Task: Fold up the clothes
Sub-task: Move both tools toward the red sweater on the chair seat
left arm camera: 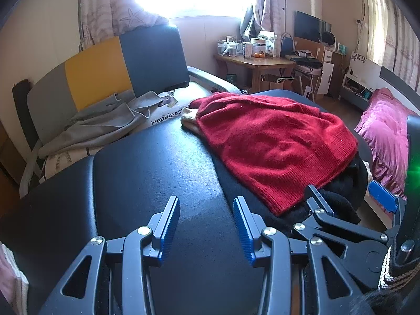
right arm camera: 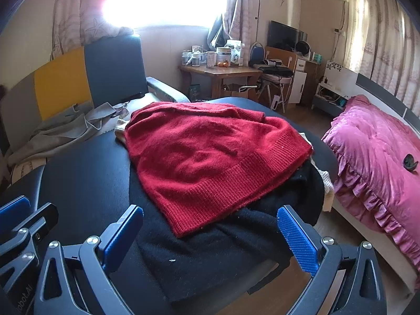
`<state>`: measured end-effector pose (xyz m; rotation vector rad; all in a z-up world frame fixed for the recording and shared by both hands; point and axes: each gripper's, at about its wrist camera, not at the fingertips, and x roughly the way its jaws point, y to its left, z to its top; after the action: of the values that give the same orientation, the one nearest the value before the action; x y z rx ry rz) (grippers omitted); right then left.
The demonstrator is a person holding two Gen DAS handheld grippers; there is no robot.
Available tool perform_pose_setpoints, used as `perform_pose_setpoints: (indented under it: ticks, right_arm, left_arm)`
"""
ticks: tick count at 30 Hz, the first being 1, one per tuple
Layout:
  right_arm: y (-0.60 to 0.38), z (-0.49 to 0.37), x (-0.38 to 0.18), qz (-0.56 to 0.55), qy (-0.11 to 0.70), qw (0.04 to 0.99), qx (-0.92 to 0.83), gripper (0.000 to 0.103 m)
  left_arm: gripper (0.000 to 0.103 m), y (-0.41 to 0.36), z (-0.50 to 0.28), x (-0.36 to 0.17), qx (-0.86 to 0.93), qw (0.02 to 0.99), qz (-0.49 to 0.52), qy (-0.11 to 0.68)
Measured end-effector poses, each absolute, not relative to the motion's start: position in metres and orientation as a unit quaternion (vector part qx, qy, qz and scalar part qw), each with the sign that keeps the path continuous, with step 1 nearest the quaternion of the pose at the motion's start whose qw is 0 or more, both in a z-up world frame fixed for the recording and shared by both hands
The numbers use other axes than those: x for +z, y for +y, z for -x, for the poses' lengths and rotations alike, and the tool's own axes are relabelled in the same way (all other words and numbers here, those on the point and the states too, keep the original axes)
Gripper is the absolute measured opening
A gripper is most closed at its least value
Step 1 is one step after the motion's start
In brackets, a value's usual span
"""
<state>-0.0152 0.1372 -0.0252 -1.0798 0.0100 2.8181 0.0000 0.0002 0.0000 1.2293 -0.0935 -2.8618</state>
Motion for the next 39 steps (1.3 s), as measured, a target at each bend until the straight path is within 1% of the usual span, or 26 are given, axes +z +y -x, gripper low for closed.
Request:
perform_pose_setpoints:
  ticks: [6, 9, 10, 11, 12, 13, 14, 15, 16, 17, 18, 19, 20, 21, 22, 24, 26, 27, 28, 29, 30, 32, 33, 34, 36, 39]
  right_arm:
    - [0.136, 0.016, -0.028, 0.359, 0.006, 0.058, 0.932, 0.103]
    - [0.136, 0.014, -0.034, 0.36, 0.007, 0.051, 0.931, 0.103]
    - [0.137, 0.015, -0.039, 0.365, 0.008, 0.04, 0.93, 0.103]
    - [0.138, 0.018, -0.045, 0.373, 0.014, 0.027, 0.927, 0.103]
    - [0.14, 0.019, -0.05, 0.386, 0.025, 0.009, 0.922, 0.103]
    - [0.142, 0.02, -0.057, 0.399, 0.036, -0.007, 0.916, 0.103]
    - [0.145, 0.021, -0.065, 0.41, 0.048, -0.019, 0.911, 0.1]
    - [0.148, 0.021, -0.073, 0.42, 0.059, -0.03, 0.905, 0.096]
    - [0.151, 0.02, -0.078, 0.423, 0.071, -0.041, 0.902, 0.084]
    - [0.155, 0.02, -0.083, 0.426, 0.082, -0.051, 0.899, 0.079]
    - [0.16, 0.019, -0.087, 0.427, 0.096, -0.058, 0.897, 0.079]
    - [0.164, 0.019, -0.09, 0.427, 0.108, -0.064, 0.895, 0.079]
    - [0.166, 0.02, -0.09, 0.421, 0.112, -0.067, 0.897, 0.079]
    - [0.168, 0.021, -0.09, 0.416, 0.114, -0.07, 0.899, 0.079]
    - [0.169, 0.027, -0.089, 0.412, 0.111, -0.078, 0.901, 0.079]
    - [0.168, 0.039, -0.084, 0.403, 0.108, -0.094, 0.904, 0.082]
    - [0.165, 0.055, -0.078, 0.387, 0.098, -0.112, 0.91, 0.1]
    - [0.163, 0.065, -0.074, 0.377, 0.089, -0.121, 0.914, 0.103]
    - [0.159, 0.076, -0.072, 0.371, 0.075, -0.125, 0.917, 0.103]
    - [0.155, 0.087, -0.072, 0.372, 0.059, -0.124, 0.918, 0.103]
    - [0.148, 0.1, -0.074, 0.377, 0.043, -0.119, 0.917, 0.103]
    - [0.136, 0.124, -0.084, 0.395, 0.023, -0.12, 0.911, 0.103]
    - [0.131, 0.133, -0.09, 0.406, 0.007, -0.115, 0.907, 0.103]
    - [0.129, 0.14, -0.097, 0.415, -0.007, -0.106, 0.904, 0.103]
    - [0.126, 0.153, -0.111, 0.433, -0.036, -0.085, 0.897, 0.103]
    - [0.134, 0.169, -0.145, 0.5, -0.049, -0.05, 0.863, 0.103]
  left_arm:
    - [0.043, 0.007, -0.002, -0.003, -0.917, 0.01, -0.398, -0.029]
    - [0.043, 0.008, -0.001, -0.016, -0.912, -0.001, -0.409, -0.036]
    - [0.044, 0.004, 0.0, -0.024, -0.905, -0.018, -0.423, -0.031]
    - [0.049, -0.003, 0.003, -0.035, -0.895, -0.041, -0.444, -0.012]
    - [0.049, -0.011, 0.005, -0.048, -0.884, -0.065, -0.463, 0.009]
    - [0.049, -0.023, 0.006, -0.064, -0.87, -0.087, -0.483, 0.052]
    - [0.049, -0.036, 0.006, -0.081, -0.853, -0.11, -0.502, 0.094]
    - [0.049, -0.048, 0.006, -0.098, -0.835, -0.128, -0.518, 0.134]
    - [0.049, -0.061, 0.005, -0.116, -0.82, -0.124, -0.533, 0.168]
    - [0.047, -0.074, 0.003, -0.134, -0.806, -0.118, -0.546, 0.196]
    - [0.047, -0.083, 0.0, -0.145, -0.806, -0.103, -0.552, 0.191]
    - [0.044, -0.091, -0.004, -0.155, -0.806, -0.091, -0.555, 0.187]
    - [0.042, -0.096, -0.009, -0.156, -0.811, -0.098, -0.544, 0.194]
    - [0.043, -0.102, -0.016, -0.156, -0.816, -0.102, -0.533, 0.201]
    - [0.043, -0.104, -0.019, -0.155, -0.819, -0.095, -0.531, 0.194]
    - [0.044, -0.101, -0.024, -0.154, -0.826, -0.094, -0.529, 0.171]
    - [0.052, -0.096, -0.03, -0.155, -0.829, -0.103, -0.525, 0.161]
    - [0.052, -0.094, -0.034, -0.154, -0.832, -0.103, -0.522, 0.159]
    - [0.055, -0.092, -0.037, -0.154, -0.834, -0.105, -0.519, 0.156]
    - [0.062, -0.089, -0.038, -0.152, -0.835, -0.109, -0.518, 0.151]
    - [0.065, -0.083, -0.04, -0.152, -0.837, -0.116, -0.515, 0.145]
    - [0.075, -0.075, -0.045, -0.153, -0.838, -0.125, -0.513, 0.136]
    - [0.077, -0.08, -0.041, -0.151, -0.837, -0.128, -0.514, 0.138]
    - [0.082, -0.082, -0.04, -0.15, -0.836, -0.134, -0.513, 0.14]
    - [0.085, -0.088, -0.027, -0.147, -0.836, -0.135, -0.513, 0.14]
    - [0.086, -0.08, -0.022, -0.147, -0.839, -0.131, -0.516, 0.115]
